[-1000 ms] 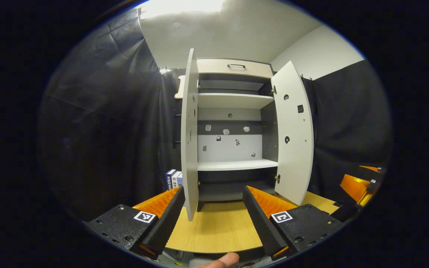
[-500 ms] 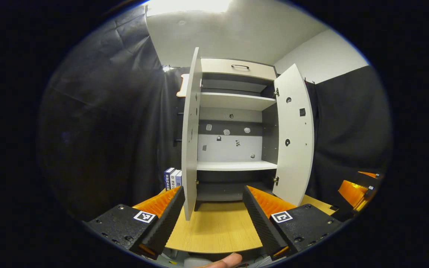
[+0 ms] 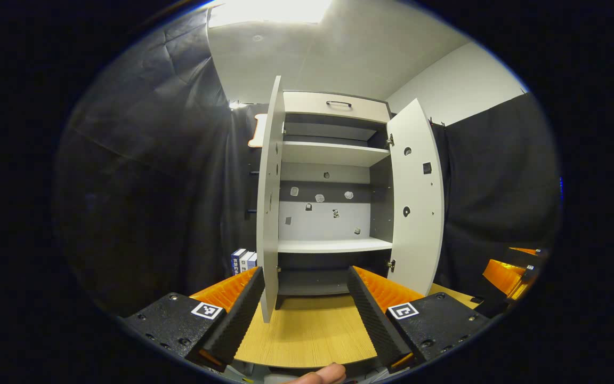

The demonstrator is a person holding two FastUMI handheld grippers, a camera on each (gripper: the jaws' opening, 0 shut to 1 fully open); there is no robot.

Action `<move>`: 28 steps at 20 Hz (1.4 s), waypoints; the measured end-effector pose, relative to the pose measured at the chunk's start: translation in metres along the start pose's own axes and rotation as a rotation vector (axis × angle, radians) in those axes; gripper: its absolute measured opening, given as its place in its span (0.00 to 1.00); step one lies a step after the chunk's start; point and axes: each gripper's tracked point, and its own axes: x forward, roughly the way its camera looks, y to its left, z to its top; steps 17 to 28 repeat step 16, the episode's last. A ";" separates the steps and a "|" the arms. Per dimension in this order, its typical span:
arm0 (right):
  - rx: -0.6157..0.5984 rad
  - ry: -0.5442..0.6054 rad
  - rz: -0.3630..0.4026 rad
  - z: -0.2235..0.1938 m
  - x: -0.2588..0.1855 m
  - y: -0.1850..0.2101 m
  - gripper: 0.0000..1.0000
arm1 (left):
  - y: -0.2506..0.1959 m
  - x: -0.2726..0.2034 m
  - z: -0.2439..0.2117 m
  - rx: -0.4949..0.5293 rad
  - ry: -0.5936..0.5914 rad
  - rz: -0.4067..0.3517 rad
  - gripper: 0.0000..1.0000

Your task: Open the right door of the double-door shoe cabinet with the right hand, and open the left door with the left hand.

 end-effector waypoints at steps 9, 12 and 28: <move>-0.007 0.012 -0.001 -0.003 0.003 0.002 1.00 | -0.002 -0.005 0.003 0.007 -0.014 -0.002 0.97; -0.007 0.014 0.000 -0.001 0.003 0.003 1.00 | -0.001 -0.005 0.004 0.012 -0.016 0.001 0.96; -0.012 0.007 0.004 0.000 0.003 0.005 1.00 | -0.001 -0.006 0.005 0.022 -0.019 0.008 0.97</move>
